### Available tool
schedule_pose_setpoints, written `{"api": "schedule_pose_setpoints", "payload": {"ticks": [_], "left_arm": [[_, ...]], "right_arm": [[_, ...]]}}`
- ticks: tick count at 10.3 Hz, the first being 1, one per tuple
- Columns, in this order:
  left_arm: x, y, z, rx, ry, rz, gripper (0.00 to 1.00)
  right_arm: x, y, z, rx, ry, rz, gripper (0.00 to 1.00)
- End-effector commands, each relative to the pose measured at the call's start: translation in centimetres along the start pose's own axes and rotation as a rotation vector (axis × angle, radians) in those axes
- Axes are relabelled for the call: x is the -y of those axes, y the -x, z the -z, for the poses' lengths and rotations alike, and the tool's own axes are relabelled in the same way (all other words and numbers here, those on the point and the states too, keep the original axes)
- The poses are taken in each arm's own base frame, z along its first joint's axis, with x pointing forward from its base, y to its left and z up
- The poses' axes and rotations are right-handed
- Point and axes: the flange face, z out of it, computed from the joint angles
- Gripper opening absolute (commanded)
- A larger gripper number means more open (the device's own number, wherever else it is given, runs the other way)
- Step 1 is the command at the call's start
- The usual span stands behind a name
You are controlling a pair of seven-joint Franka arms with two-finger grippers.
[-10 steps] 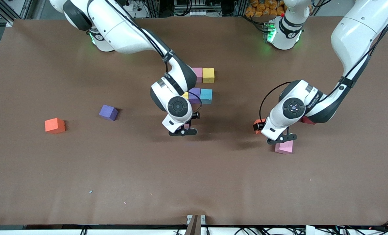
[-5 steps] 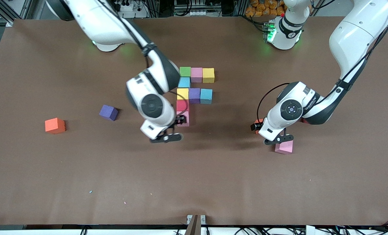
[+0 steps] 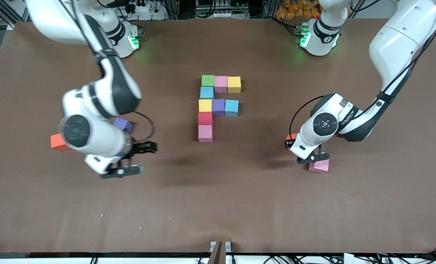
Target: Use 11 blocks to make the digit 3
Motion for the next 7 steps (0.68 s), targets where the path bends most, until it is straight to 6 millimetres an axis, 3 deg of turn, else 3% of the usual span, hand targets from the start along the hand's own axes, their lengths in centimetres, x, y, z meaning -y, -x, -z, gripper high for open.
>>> {"api": "schedule_pose_setpoints", "payload": {"ticks": [1, 4, 7], "left_arm": [[0.3, -0.4, -0.1, -0.008, -0.004, 0.062, 0.00], [-0.5, -0.8, 1.4, 0.036, 0.055, 0.288, 0.00], [-6.6, -1.0, 6.7, 0.075, 0.127, 0.568, 0.00]], "right_arm": [[-4.7, 4.4, 3.7, -0.002, 0.008, -0.022, 1.00], [-11.1, 8.8, 7.6, -0.033, 0.033, 0.017, 1.00], [-16.6, 13.2, 13.5, -0.064, 0.032, 0.019, 1.00]]}}
